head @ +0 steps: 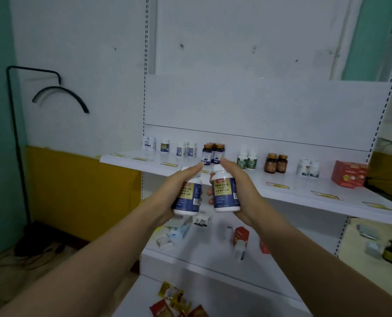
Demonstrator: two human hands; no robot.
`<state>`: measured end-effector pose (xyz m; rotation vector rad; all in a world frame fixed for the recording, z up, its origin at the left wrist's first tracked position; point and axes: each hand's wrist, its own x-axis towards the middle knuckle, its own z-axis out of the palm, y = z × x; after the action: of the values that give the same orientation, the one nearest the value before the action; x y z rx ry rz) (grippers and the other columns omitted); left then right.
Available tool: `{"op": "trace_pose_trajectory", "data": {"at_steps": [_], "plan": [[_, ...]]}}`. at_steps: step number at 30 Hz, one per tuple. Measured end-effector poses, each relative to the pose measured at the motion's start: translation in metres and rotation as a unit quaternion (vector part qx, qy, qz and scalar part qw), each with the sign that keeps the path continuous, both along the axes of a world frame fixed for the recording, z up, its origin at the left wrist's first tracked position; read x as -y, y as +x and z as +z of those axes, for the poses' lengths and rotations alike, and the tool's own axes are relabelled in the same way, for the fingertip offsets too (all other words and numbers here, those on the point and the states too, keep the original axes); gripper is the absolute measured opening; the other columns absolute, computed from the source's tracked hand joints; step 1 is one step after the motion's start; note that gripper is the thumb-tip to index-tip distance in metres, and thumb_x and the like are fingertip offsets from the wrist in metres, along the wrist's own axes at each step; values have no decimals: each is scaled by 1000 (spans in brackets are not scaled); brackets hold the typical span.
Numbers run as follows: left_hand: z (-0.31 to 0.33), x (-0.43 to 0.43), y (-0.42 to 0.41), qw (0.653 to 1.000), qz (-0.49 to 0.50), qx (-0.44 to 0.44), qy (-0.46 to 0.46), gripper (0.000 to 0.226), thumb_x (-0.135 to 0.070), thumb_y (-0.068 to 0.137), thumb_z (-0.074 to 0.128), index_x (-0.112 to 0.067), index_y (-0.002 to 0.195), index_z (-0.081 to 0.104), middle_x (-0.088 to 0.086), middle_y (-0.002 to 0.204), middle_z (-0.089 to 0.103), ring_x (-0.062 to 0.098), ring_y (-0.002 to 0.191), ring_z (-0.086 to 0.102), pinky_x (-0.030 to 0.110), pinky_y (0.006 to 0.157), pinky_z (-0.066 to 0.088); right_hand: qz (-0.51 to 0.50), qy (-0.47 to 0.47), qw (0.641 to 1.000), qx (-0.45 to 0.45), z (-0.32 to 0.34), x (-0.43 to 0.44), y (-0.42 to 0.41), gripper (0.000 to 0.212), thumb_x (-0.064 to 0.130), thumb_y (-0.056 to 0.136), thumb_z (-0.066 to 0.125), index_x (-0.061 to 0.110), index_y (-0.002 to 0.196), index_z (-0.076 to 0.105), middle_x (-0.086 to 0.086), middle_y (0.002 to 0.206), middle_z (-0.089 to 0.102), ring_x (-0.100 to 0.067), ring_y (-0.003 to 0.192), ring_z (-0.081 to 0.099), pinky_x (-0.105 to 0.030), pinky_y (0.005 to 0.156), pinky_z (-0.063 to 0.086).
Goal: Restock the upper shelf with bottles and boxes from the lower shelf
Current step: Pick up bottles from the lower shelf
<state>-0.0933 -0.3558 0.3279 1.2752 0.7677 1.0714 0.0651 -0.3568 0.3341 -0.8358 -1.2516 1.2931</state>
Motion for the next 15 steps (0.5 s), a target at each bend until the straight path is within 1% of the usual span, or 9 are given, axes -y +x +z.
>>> {"op": "trace_pose_trajectory", "data": {"at_steps": [2, 4, 6, 8, 12, 15], "plan": [[-1, -11, -12, 1000, 3, 9, 2, 41, -49, 82, 63, -12, 99, 61, 7, 72, 60, 18, 58, 56, 27, 58, 49, 9, -5, 1000, 0, -5, -14, -14, 28, 42, 87, 58, 14, 87, 63, -8, 63, 65, -20, 51, 62, -33, 58, 53], [0, -25, -21, 1000, 3, 24, -4, 38, -47, 83, 62, -12, 97, 62, 9, 73, 62, 18, 59, 57, 28, 60, 48, 22, -12, 1000, 2, -6, -30, -25, 29, 42, 87, 58, 14, 87, 64, -7, 64, 66, -20, 51, 62, -32, 57, 53], [3, -44, -31, 999, 10, 35, -4, 35, -46, 83, 62, -13, 93, 63, 10, 74, 63, 20, 60, 58, 29, 62, 48, 31, -14, 999, -7, -3, -49, -36, 30, 41, 88, 57, 12, 92, 63, -6, 65, 66, -19, 50, 62, -30, 55, 53], [5, -68, -41, 999, 23, 45, 2, 34, -43, 81, 63, -12, 94, 63, 11, 77, 63, 21, 62, 59, 30, 64, 49, 40, -11, 999, -12, 1, -73, -47, 33, 40, 88, 56, 9, 98, 60, -6, 63, 66, -18, 49, 61, -28, 52, 54], [9, -119, -56, 996, 34, 81, 22, 18, -30, 83, 62, -13, 89, 66, 9, 78, 66, 22, 66, 59, 32, 69, 49, 51, 1, 999, -12, 6, -130, -64, 29, 39, 88, 57, 12, 97, 61, -6, 60, 67, -18, 47, 62, -27, 49, 55], [16, -162, -65, 996, 30, 82, 24, 16, -27, 84, 60, -13, 89, 67, 11, 80, 64, 23, 68, 58, 33, 70, 49, 62, 14, 998, -14, 11, -180, -71, 29, 41, 87, 58, 14, 99, 60, -7, 61, 65, -17, 48, 61, -27, 50, 54]]}}
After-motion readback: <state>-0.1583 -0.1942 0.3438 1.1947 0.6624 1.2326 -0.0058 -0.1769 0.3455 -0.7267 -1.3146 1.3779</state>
